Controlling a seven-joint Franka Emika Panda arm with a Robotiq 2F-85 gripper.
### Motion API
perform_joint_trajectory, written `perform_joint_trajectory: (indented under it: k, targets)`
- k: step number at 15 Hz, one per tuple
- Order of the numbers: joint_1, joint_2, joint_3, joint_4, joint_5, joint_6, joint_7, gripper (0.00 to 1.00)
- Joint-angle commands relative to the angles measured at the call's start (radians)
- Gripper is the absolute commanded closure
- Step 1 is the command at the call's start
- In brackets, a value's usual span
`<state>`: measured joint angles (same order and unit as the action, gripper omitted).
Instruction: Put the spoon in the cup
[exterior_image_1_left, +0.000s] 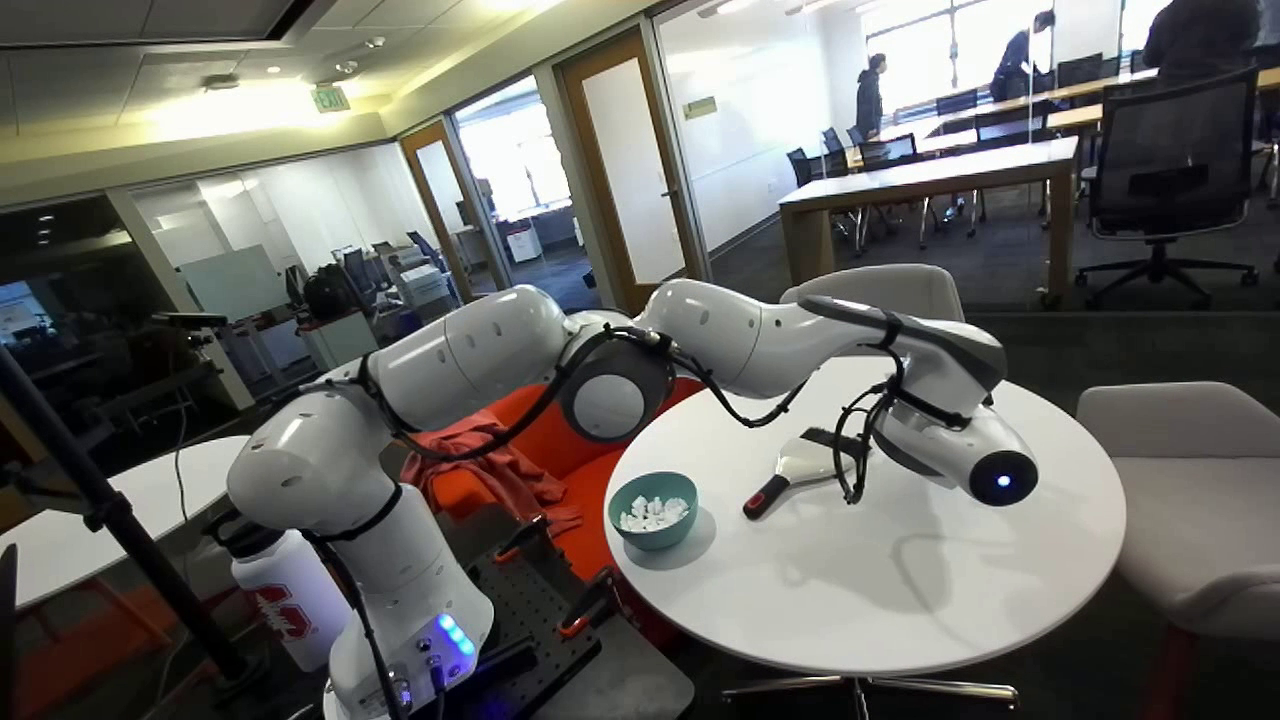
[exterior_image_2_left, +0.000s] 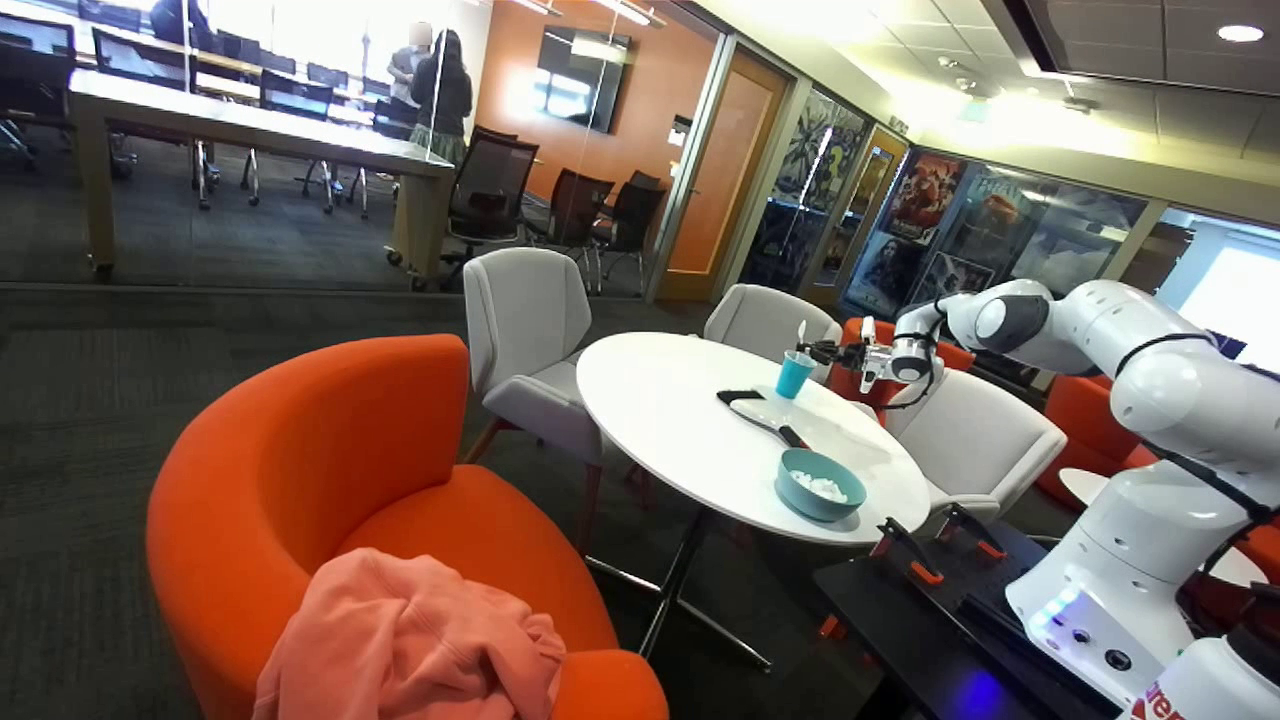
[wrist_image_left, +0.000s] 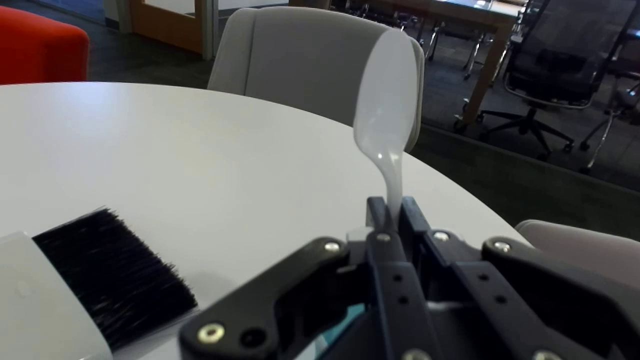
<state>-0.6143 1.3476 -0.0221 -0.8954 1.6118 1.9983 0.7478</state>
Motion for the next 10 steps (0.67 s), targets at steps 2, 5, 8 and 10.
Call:
perform_joint_trajectory:
  k: [2,5,8,10]
  targets:
    - [-0.011,0.028,0.001,0.036,-0.013,0.017,0.034,0.8]
    - [-0.032,0.016,0.008,0.03,-0.009,-0.002,0.013,0.52]
    - [-0.05,-0.017,0.012,0.009,0.008,-0.028,-0.015,0.28]
    - [-0.063,-0.048,0.02,-0.011,0.005,-0.06,-0.034,0.13]
